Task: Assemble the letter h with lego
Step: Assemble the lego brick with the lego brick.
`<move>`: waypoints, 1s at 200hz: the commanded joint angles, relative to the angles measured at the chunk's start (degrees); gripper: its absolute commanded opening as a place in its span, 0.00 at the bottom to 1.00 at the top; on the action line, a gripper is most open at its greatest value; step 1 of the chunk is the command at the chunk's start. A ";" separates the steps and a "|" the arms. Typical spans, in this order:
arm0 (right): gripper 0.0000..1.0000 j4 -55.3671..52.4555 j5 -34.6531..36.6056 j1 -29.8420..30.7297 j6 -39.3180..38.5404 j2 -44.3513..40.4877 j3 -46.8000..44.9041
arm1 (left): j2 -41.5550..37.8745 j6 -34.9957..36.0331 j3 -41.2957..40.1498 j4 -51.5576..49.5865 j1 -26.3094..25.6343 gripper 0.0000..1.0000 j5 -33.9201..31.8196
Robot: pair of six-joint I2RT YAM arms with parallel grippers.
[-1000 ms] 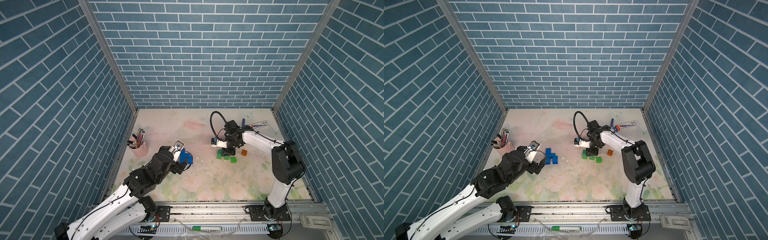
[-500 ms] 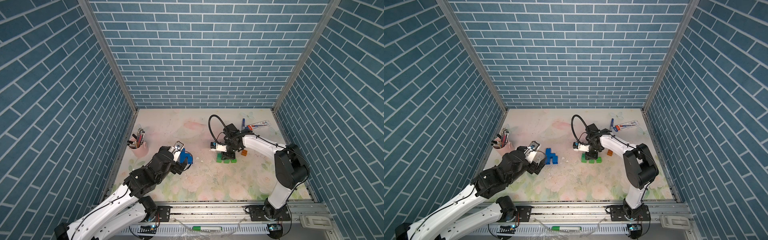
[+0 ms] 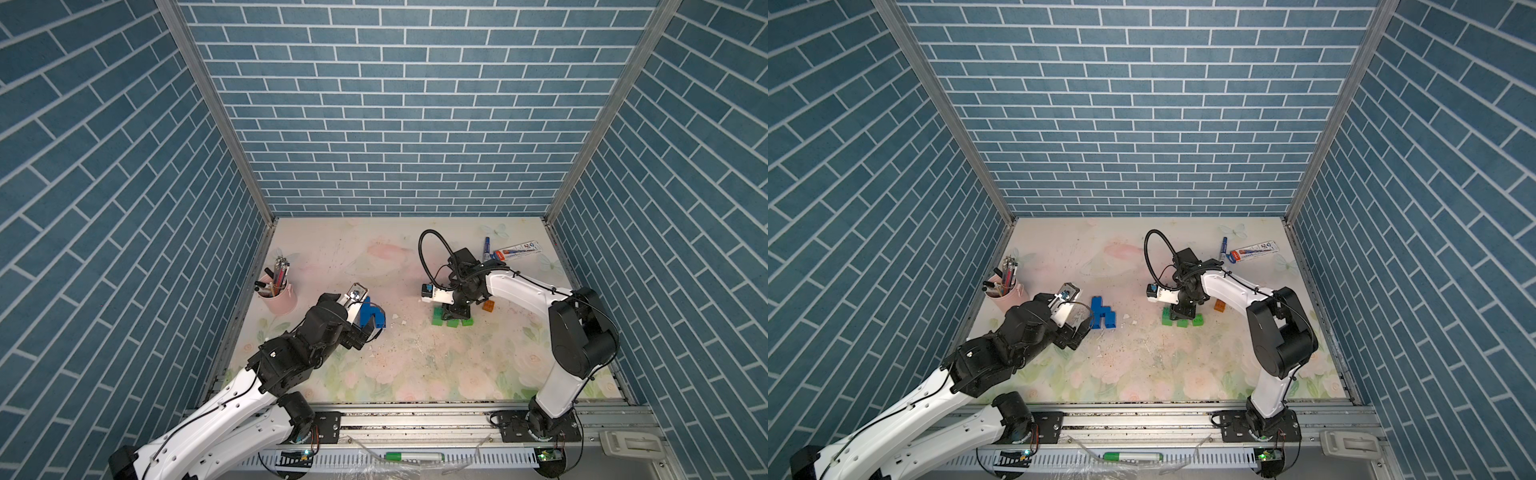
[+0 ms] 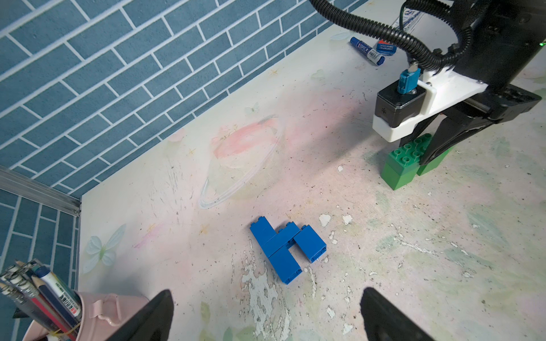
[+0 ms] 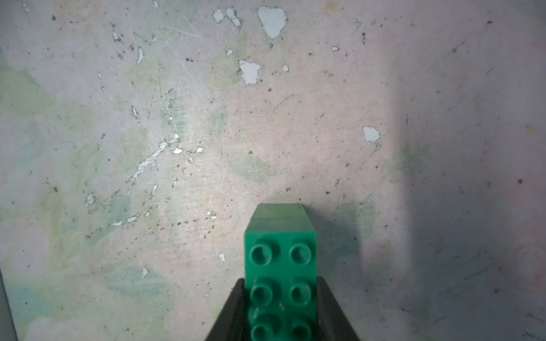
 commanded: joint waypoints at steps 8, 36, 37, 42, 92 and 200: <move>0.00 -5.34 -0.63 0.34 -0.37 0.57 -0.25 | -0.05 0.02 1.28 -0.57 0.16 0.99 -0.37; 0.00 -1.59 -0.69 -0.15 0.01 -1.77 -3.11 | 0.20 0.06 1.34 -0.73 0.18 0.99 -0.33; 0.00 -1.37 -0.85 -0.18 0.04 -1.75 -3.30 | 0.13 0.02 1.33 -0.74 0.17 0.99 -0.37; 0.00 -0.92 -1.39 -0.21 0.19 -1.68 -3.91 | 0.11 0.03 1.35 -0.75 0.20 0.99 -0.38; 0.00 -2.15 1.35 0.47 1.74 2.34 -2.87 | 0.41 0.01 1.41 -0.75 0.16 0.99 0.03; 0.40 -0.88 2.65 5.63 8.80 -0.99 -2.79 | 0.57 -0.06 1.45 -0.59 0.19 0.99 0.31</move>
